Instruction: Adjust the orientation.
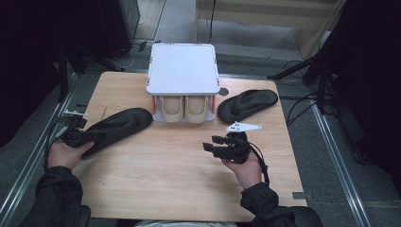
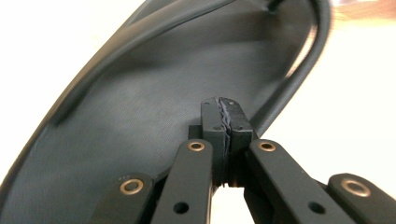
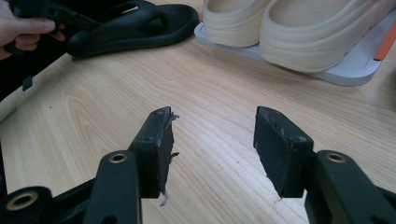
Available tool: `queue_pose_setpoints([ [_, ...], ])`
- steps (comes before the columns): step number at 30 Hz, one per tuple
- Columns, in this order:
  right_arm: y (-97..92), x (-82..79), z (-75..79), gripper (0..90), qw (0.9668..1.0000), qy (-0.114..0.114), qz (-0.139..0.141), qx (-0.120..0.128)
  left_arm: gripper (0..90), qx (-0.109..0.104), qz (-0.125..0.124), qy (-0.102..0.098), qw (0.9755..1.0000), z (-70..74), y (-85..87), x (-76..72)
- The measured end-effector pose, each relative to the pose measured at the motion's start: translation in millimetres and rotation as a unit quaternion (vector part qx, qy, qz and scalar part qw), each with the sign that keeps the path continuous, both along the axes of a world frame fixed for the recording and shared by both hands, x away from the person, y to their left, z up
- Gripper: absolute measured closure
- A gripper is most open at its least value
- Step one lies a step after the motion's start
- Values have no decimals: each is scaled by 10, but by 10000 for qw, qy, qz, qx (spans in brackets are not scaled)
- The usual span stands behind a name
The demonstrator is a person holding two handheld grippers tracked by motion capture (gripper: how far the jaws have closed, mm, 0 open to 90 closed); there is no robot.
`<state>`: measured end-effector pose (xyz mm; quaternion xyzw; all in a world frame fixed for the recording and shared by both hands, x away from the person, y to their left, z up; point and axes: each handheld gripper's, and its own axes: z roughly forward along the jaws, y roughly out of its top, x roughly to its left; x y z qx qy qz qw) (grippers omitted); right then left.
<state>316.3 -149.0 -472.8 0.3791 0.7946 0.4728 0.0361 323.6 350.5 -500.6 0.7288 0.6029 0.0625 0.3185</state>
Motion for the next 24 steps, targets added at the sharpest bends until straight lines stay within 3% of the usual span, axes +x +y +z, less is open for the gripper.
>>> queue_pose_setpoints([
  [7, -9, -4, 9, 481, 10000, 2, -16, 15, 899, -34, -183, 14, 9998, -4, -140, -118],
  [11, -9, -1, 9, 481, 10000, -6, -8, 18, 898, -211, -344, -5, 9992, -19, -210, -168],
  [18, 15, -21, 16, 481, 10000, -31, 38, -3, 898, -232, -505, -12, 9985, -23, -315, -223],
  [24, 6, -17, 20, 481, 10000, -30, 16, 3, 811, -103, -421, -334, 9985, 92, -282, -244],
])
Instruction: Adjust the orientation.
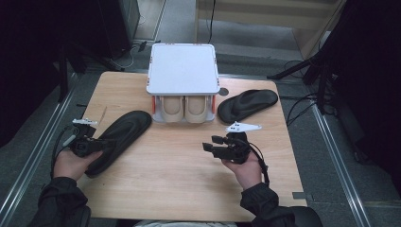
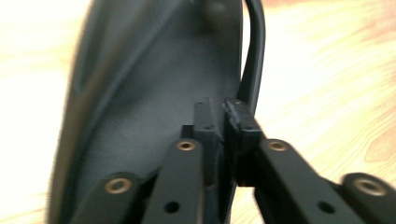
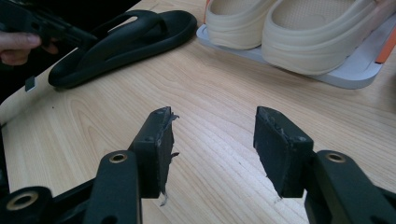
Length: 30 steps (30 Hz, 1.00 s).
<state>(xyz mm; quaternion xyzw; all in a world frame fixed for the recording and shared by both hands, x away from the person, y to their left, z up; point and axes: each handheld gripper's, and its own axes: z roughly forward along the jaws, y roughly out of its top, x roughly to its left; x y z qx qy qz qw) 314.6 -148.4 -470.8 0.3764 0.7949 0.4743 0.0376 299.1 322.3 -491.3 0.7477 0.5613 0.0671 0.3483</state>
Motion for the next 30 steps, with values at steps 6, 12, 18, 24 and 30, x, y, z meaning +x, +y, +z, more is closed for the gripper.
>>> queue_pose_setpoints([
  [6, 1, -2, -5, 481, 10000, 13, -2, -3, 669, 171, 179, -278, 9993, 144, 108, 75],
  [12, -2, -12, -10, 481, 10000, 10, 1, -32, 543, 198, 185, -368, 9990, 155, 161, 277],
  [18, -28, -24, -16, 481, 10000, 29, -51, -19, 507, 379, 32, -241, 9990, 45, 107, 417],
  [24, -78, -58, -12, 481, 9999, 49, -144, -19, 500, 451, -54, -68, 9989, -44, 64, 526],
  [30, -123, -75, -17, 481, 9997, 36, -228, -21, 516, 446, -85, 71, 9989, -119, 55, 604],
])
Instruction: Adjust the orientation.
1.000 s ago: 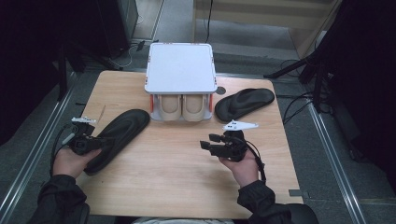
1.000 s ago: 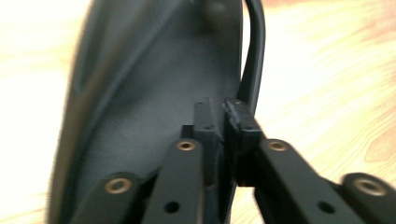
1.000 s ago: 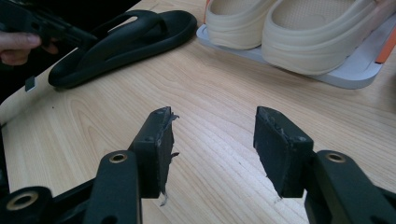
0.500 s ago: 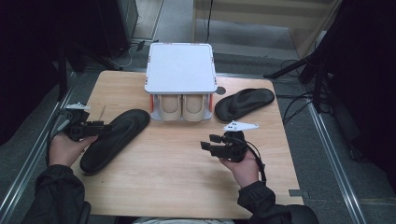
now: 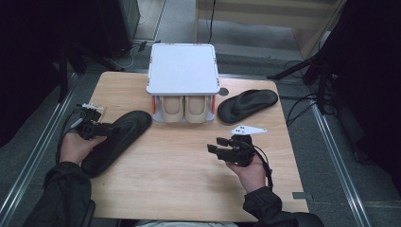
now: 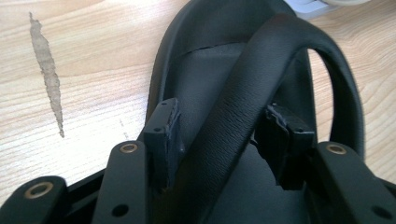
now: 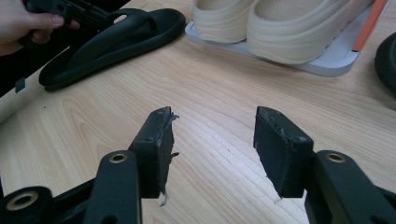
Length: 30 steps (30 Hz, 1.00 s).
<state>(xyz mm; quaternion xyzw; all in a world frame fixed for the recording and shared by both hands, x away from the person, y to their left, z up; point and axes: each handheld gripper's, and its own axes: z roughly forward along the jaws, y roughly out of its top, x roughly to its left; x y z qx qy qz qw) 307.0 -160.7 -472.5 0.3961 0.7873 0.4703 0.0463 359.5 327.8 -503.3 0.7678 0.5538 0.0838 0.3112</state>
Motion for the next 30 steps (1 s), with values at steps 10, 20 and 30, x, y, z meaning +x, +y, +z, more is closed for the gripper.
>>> queue_pose_setpoints([
  [10, -29, 2, -4, 481, 10000, -2, -47, -2, 601, 79, -103, 40, 9999, -36, -9, 6],
  [20, -34, 3, -4, 481, 10000, -10, -54, 2, 671, 77, -35, 160, 9998, 3, -4, -21],
  [30, -45, 11, -1, 480, 10000, 0, -90, 15, 726, -358, 292, 348, 9983, 84, 67, -59],
])
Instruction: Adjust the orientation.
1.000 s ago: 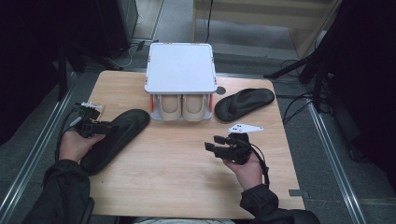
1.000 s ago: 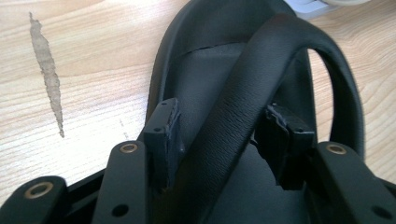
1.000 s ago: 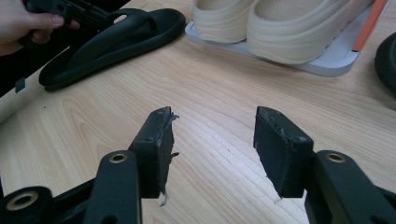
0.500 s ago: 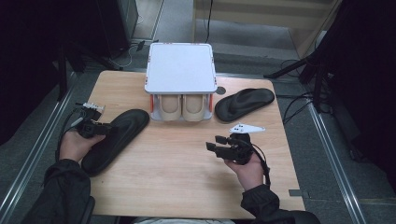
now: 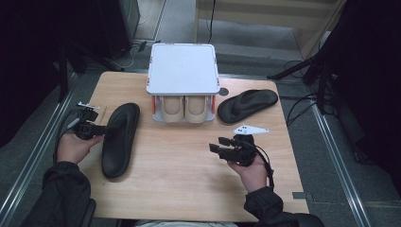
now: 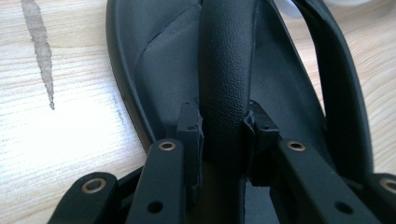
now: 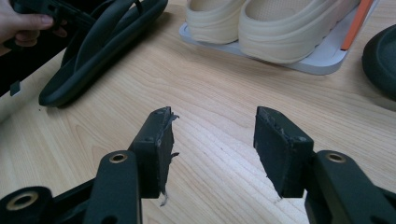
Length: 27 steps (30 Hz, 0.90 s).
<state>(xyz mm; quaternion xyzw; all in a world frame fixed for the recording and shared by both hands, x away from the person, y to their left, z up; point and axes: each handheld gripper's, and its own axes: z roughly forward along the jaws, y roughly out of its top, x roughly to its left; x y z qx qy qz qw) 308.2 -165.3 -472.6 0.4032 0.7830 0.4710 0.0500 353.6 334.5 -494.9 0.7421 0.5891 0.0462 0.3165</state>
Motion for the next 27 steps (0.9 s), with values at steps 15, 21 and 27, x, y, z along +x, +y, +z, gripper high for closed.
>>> queue_pose_setpoints([
  [15, 11, 45, 23, 481, 10000, -20, 44, 6, 726, -94, 92, 55, 9999, 256, -145, -281],
  [21, 37, 99, 40, 481, 9999, -72, 99, -11, 725, -112, -41, 96, 9999, 275, -360, -404],
  [27, 58, 146, 61, 481, 9998, -89, 145, 35, 724, -173, -119, 118, 9997, 262, -530, -530],
])
